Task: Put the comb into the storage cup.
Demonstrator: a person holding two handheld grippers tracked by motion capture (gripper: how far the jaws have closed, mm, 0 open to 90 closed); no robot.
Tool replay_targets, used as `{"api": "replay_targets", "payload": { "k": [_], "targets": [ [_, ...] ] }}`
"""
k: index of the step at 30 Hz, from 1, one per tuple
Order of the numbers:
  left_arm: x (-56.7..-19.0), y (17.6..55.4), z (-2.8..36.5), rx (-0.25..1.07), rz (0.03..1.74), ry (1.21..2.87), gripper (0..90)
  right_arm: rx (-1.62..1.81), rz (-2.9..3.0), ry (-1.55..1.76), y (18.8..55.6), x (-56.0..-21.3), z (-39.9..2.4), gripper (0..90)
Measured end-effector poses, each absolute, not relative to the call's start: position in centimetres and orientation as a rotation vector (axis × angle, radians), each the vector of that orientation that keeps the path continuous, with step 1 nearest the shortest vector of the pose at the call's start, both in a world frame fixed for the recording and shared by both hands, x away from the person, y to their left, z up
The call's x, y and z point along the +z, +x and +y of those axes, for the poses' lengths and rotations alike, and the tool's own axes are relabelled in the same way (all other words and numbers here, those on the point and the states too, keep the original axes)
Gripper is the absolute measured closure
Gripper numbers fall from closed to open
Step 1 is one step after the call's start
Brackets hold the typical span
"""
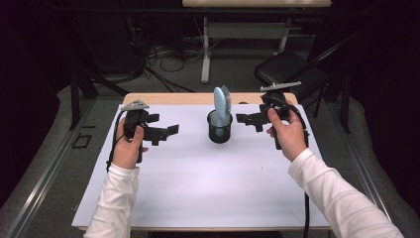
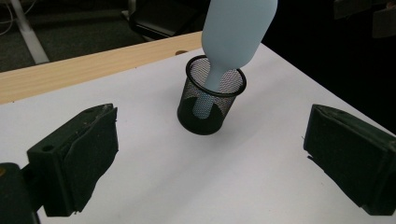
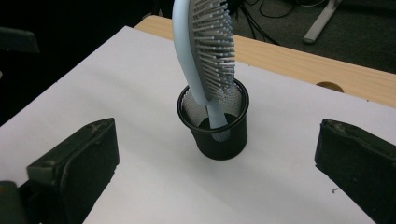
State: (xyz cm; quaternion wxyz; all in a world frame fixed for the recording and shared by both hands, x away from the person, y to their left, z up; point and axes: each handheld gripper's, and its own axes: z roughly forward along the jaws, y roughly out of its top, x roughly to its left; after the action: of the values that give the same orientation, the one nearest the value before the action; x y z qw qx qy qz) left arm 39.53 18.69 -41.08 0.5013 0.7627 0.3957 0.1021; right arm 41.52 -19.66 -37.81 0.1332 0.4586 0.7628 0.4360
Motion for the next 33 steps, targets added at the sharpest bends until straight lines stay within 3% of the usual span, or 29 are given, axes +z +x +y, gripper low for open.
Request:
{"api": "replay_targets", "payload": {
  "k": [33],
  "targets": [
    [-40.6, 38.6, 19.2, 0.259, 0.940, 1.873, 4.5, 1.276, 2.222, 1.317, 38.8, -41.2, -21.9, 0.0]
  ]
}}
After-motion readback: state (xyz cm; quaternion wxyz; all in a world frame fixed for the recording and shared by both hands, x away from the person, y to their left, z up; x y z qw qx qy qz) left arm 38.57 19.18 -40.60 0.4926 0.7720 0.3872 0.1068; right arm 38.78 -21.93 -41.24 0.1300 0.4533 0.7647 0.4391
